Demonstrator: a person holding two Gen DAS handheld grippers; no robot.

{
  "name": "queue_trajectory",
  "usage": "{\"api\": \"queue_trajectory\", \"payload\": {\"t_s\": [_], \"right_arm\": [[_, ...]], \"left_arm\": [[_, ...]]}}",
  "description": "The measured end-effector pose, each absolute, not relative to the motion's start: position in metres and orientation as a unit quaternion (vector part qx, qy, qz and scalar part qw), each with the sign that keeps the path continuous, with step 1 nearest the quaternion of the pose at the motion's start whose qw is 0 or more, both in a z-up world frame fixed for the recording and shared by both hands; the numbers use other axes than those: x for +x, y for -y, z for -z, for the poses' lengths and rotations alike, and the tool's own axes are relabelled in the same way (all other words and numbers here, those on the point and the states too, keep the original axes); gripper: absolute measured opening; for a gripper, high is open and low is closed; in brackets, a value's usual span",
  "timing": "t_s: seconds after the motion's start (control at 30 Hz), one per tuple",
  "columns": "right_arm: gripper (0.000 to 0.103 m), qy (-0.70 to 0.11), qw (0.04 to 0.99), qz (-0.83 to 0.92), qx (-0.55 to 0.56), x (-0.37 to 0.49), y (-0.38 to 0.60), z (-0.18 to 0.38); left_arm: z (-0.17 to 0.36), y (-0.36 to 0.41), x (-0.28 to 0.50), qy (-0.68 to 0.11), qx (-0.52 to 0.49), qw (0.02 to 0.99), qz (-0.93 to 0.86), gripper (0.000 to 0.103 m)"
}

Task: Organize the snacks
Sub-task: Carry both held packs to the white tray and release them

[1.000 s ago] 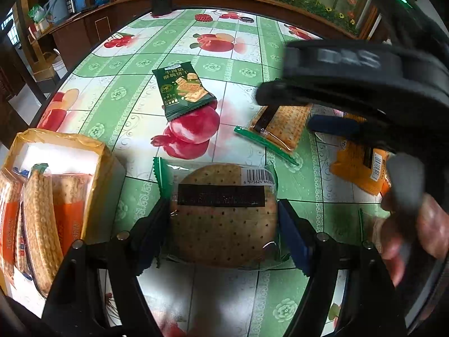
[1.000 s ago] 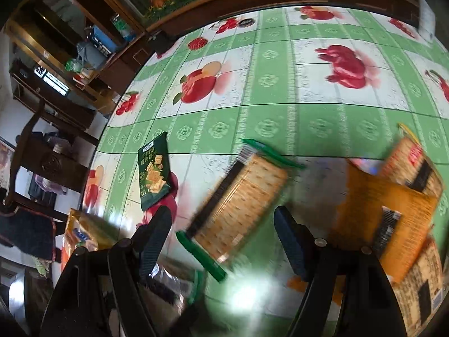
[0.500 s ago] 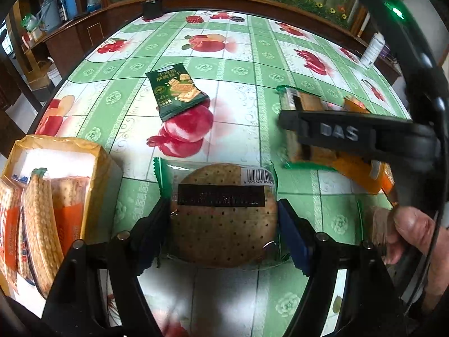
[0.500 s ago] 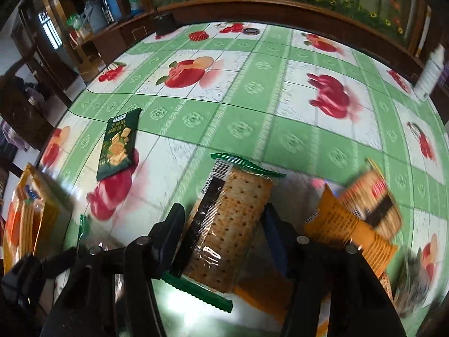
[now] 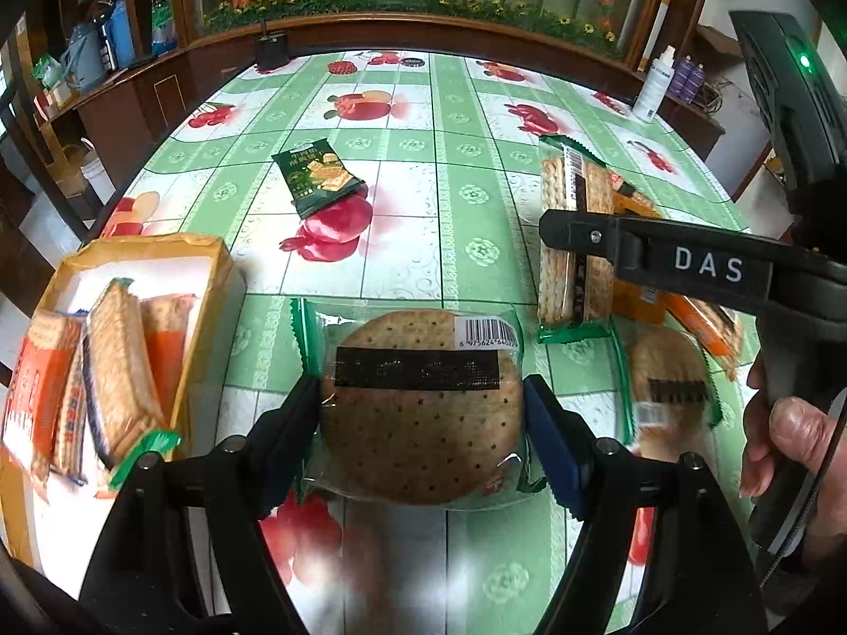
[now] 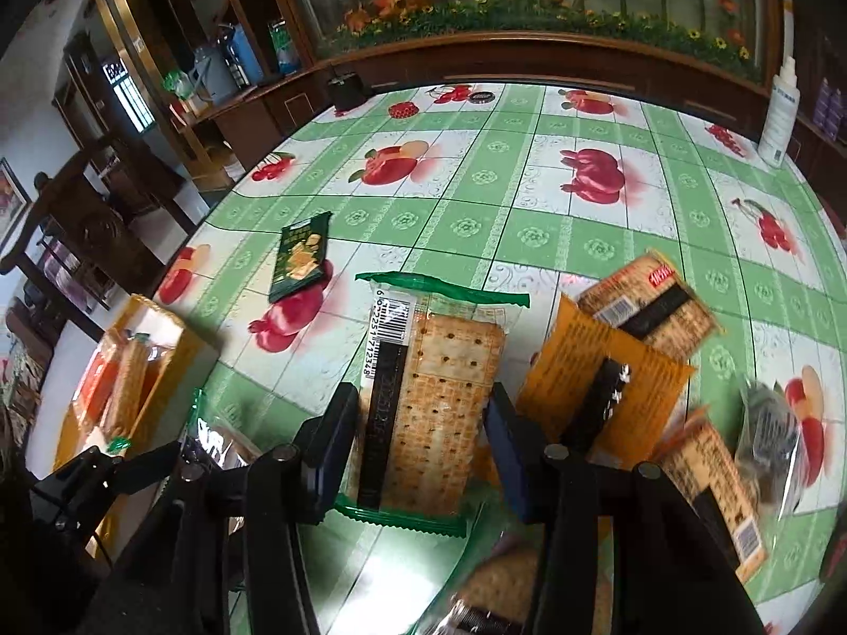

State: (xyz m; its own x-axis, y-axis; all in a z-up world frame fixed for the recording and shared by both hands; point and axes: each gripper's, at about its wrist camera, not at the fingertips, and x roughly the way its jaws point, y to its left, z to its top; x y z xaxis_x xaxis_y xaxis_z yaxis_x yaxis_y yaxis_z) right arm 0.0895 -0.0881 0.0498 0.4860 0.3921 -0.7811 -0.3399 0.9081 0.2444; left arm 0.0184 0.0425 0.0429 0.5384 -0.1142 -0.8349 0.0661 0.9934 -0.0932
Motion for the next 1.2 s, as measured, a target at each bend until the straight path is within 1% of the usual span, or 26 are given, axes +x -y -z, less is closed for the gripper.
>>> {"api": "queue_trajectory", "payload": {"t_s": [0.4,0.73,0.93,1.2], "right_arm": [[0.048,-0.42,0.874,-0.24,0.047,0.034,0.096,-0.087],[0.048,-0.396,0.869,-0.293,0.042,-0.001,0.057,-0.11],[0.048,-0.399,0.854,-0.33,0.041,-0.004,0.017,-0.108],[0.048,-0.411,0.825,-0.388,0.029,-0.01,-0.046,-0.102]], "left_arm": [[-0.08,-0.052,-0.029,-0.437,-0.012,0.896,0.076,0.077],[-0.108,-0.112,-0.061,-0.41,-0.024,0.91,0.047,0.077],[-0.107,-0.153,-0.073,-0.409,-0.026,0.912,0.01,0.077],[-0.086,-0.2,-0.097,-0.432,-0.036,0.901,-0.025,0.077]]}}
